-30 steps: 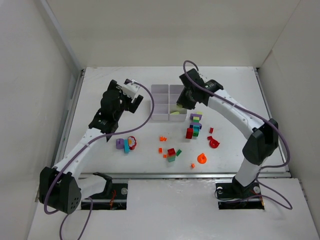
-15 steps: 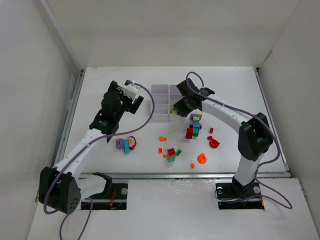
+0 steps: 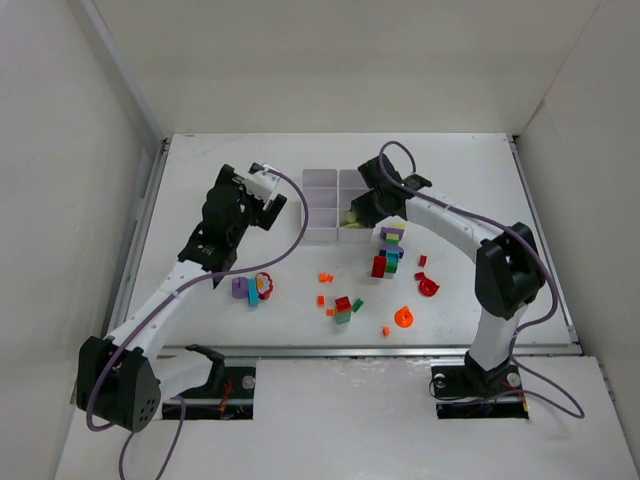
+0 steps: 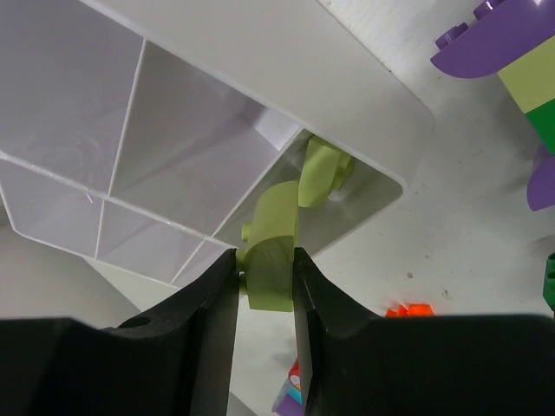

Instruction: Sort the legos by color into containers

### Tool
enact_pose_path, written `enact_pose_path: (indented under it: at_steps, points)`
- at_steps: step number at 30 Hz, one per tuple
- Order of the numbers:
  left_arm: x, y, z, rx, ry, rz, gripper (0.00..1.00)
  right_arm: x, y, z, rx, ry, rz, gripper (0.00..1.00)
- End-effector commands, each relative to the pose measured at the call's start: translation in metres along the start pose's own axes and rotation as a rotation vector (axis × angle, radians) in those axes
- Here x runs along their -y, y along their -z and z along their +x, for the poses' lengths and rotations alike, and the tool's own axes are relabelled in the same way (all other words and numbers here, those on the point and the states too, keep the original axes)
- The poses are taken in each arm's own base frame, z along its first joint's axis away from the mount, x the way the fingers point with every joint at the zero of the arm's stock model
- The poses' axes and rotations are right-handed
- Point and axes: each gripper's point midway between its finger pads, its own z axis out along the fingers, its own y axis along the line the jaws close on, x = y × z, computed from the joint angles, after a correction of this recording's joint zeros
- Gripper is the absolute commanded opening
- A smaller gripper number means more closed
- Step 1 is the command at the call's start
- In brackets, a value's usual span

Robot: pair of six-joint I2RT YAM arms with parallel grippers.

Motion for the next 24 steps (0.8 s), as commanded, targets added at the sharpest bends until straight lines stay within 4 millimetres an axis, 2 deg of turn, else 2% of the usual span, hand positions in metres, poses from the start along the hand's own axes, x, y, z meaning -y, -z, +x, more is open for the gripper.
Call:
enact_pose_path:
  at_steps: [1,4,5,6,8,12,14,18,19,20,21,22,24]
  points:
    - [-0.011,0.005,-0.021,0.076,0.014,-0.044,1.0,-0.004,-0.009,-0.004,-0.011,-0.048,-0.013,0.06]
    - [-0.012,0.005,-0.018,0.072,0.005,-0.053,1.0,-0.004,-0.01,-0.004,-0.011,-0.041,-0.021,0.25]
    - [-0.012,0.005,-0.018,0.072,0.005,-0.053,1.0,-0.006,-0.006,-0.005,-0.011,-0.033,-0.032,0.39]
    - [-0.012,0.005,-0.018,0.072,0.005,-0.053,1.0,-0.009,-0.006,-0.005,-0.011,-0.035,-0.041,0.46]
    - [-0.012,0.005,-0.018,0.072,0.005,-0.053,1.0,-0.008,-0.006,-0.003,-0.02,-0.024,-0.041,0.57]
    - [-0.012,0.005,-0.018,0.072,0.005,-0.053,1.0,-0.01,-0.002,-0.004,-0.019,-0.004,-0.051,0.73]
    - [-0.012,0.005,-0.018,0.072,0.005,-0.053,1.0,-0.01,-0.002,-0.004,-0.018,0.032,-0.06,0.73]
    - [-0.011,0.005,-0.016,0.063,0.004,-0.049,1.0,-0.044,0.023,-0.006,0.004,0.237,-0.192,0.73]
    - [-0.011,0.005,-0.016,0.063,0.004,-0.049,1.0,-0.068,0.039,-0.009,0.019,0.308,-0.28,0.73]
    - [-0.011,0.005,-0.016,0.063,0.004,-0.049,1.0,-0.071,0.045,-0.014,0.056,0.506,-0.306,0.73]
    - [-0.011,0.005,-0.016,0.063,-0.005,-0.049,1.0,-0.077,0.052,-0.02,0.085,0.579,-0.319,0.73]
    - [-0.011,0.005,-0.016,0.063,-0.005,-0.049,1.0,-0.074,0.066,-0.028,0.107,0.633,-0.283,0.73]
    - [-0.013,0.006,-0.015,0.059,-0.005,-0.058,1.0,-0.062,0.081,-0.052,0.166,0.737,-0.233,0.73]
